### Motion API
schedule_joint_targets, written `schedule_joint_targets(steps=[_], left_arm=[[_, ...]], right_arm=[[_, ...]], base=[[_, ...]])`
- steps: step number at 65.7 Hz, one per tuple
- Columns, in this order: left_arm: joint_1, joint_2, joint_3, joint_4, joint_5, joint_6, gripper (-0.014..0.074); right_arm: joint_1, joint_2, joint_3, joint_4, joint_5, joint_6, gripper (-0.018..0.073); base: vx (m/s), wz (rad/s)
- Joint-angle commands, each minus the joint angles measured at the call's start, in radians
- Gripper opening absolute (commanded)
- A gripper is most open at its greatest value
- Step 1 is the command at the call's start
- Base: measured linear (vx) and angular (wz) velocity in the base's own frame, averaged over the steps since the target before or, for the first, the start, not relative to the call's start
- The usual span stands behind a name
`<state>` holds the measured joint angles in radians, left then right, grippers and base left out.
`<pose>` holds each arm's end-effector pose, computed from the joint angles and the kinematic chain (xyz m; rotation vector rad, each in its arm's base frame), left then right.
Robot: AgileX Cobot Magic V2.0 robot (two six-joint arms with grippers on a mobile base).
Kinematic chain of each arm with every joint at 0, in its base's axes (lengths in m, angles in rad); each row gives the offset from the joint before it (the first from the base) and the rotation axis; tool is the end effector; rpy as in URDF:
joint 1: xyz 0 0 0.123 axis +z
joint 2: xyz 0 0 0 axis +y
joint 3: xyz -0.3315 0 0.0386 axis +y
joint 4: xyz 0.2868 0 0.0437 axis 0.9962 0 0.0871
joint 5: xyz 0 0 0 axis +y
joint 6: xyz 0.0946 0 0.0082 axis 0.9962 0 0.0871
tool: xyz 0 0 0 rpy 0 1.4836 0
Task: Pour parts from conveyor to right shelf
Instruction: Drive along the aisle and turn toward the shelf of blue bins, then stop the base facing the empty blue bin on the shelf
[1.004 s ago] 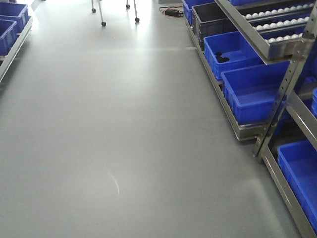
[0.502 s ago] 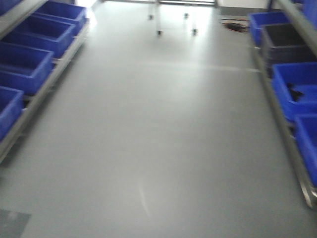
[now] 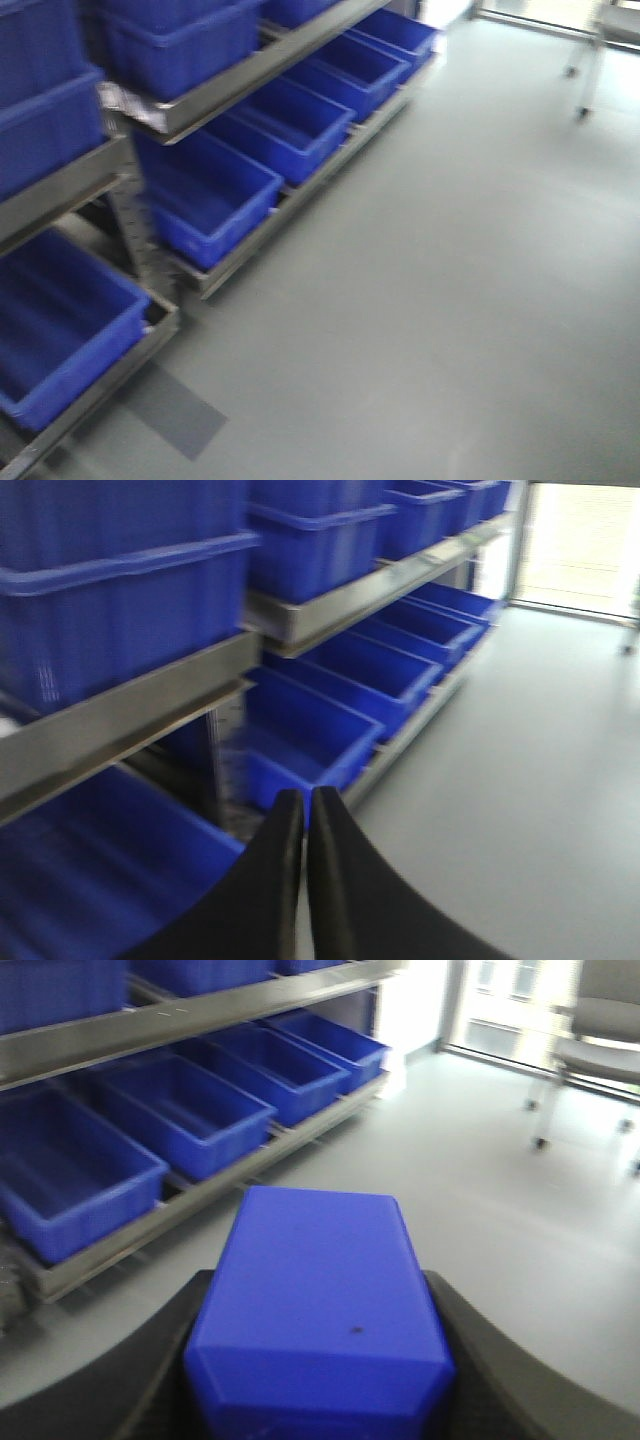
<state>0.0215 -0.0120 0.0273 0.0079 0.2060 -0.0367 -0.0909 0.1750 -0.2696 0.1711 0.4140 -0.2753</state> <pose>0.0496 0.0012 0.1842 -0.0442 1.7043 -0.0042 0.0543 0.0016 0.2680 -0.0737 1.7964 -0.0881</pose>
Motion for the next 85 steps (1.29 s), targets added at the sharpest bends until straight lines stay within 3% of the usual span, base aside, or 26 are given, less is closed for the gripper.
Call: schedule_joint_targets(steps=[1, 60, 85], left_arm=[[-0.005, -0.011, -0.019, -0.008, -0.079, -0.008, -0.0006], [-0.005, -0.011, -0.019, -0.008, -0.079, -0.008, -0.0006], [-0.005, -0.011, -0.019, -0.008, -0.079, -0.008, -0.0006]], right_arm=[[-0.003, 0.011, -0.03, 0.005, -0.08, -0.008, -0.0005], [-0.003, 0.011, -0.03, 0.005, -0.08, -0.008, -0.0005], [-0.003, 0.011, -0.03, 0.005, -0.08, -0.008, -0.0005]], base=[[0.34, 0.91], [0.25, 0.86], [0.18, 0.48]])
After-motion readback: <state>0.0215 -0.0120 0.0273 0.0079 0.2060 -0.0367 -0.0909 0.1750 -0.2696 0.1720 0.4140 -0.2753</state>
